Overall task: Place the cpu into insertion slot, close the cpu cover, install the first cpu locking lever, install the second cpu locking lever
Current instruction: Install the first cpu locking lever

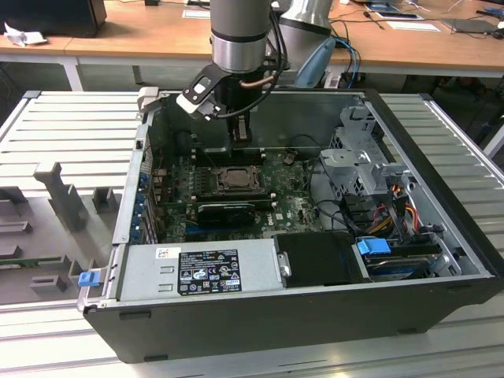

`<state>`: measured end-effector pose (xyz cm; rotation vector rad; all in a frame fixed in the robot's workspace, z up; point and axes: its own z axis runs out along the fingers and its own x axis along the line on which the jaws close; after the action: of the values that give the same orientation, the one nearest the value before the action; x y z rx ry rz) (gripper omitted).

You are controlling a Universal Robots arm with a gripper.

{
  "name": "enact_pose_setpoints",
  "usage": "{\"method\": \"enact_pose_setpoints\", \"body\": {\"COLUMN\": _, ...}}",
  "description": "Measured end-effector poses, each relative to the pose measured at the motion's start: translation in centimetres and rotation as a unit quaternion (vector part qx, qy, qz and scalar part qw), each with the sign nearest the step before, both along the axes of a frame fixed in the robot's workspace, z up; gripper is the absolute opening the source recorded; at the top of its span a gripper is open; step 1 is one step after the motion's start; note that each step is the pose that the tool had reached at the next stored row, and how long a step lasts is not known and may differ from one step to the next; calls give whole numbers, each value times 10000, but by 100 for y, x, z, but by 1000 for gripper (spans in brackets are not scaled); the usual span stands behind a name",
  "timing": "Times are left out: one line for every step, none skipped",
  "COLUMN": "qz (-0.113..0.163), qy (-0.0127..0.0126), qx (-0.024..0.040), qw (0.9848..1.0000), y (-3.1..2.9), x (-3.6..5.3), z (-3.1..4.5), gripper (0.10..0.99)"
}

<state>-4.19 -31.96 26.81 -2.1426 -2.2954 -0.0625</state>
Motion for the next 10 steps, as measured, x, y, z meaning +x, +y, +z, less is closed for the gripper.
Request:
{"method": "enact_pose_setpoints", "body": {"qz": 0, "qy": 0, "qx": 1, "qw": 10000, "y": 0, "x": 0, "z": 31, "gripper": 106}}
{"method": "enact_pose_setpoints", "body": {"qz": 0, "qy": 0, "qx": 3, "qw": 10000, "y": 0, "x": 0, "z": 50, "gripper": 106}}
{"method": "enact_pose_setpoints", "body": {"qz": 0, "qy": 0, "qx": 9, "qw": 10000, "y": 0, "x": 0, "z": 63, "gripper": 106}}
{"method": "enact_pose_setpoints", "body": {"qz": 0, "qy": 0, "qx": 10, "qw": 10000, "y": 0, "x": 0, "z": 73, "gripper": 106}}
{"method": "enact_pose_setpoints", "body": {"qz": 0, "qy": 0, "qx": 10, "qw": 10000, "y": 0, "x": 0, "z": 87, "gripper": 106}}
{"method": "enact_pose_setpoints", "body": {"qz": 0, "qy": 0, "qx": 10, "qw": 10000, "y": 0, "x": 0, "z": 103, "gripper": 106}}
{"method": "enact_pose_setpoints", "body": {"qz": 0, "qy": 0, "qx": 12, "qw": 10000, "y": 0, "x": 0, "z": 117, "gripper": 106}}
{"method": "enact_pose_setpoints", "body": {"qz": 0, "qy": 0, "qx": 15, "qw": 10000, "y": 0, "x": 0, "z": 131, "gripper": 106}}
{"method": "enact_pose_setpoints", "body": {"qz": 0, "qy": 0, "qx": 17, "qw": 10000, "y": 0, "x": 0, "z": 148, "gripper": 106}}
{"method": "enact_pose_setpoints", "body": {"qz": 0, "qy": 0, "qx": 20, "qw": 10000, "y": 0, "x": 0, "z": 186, "gripper": 106}}
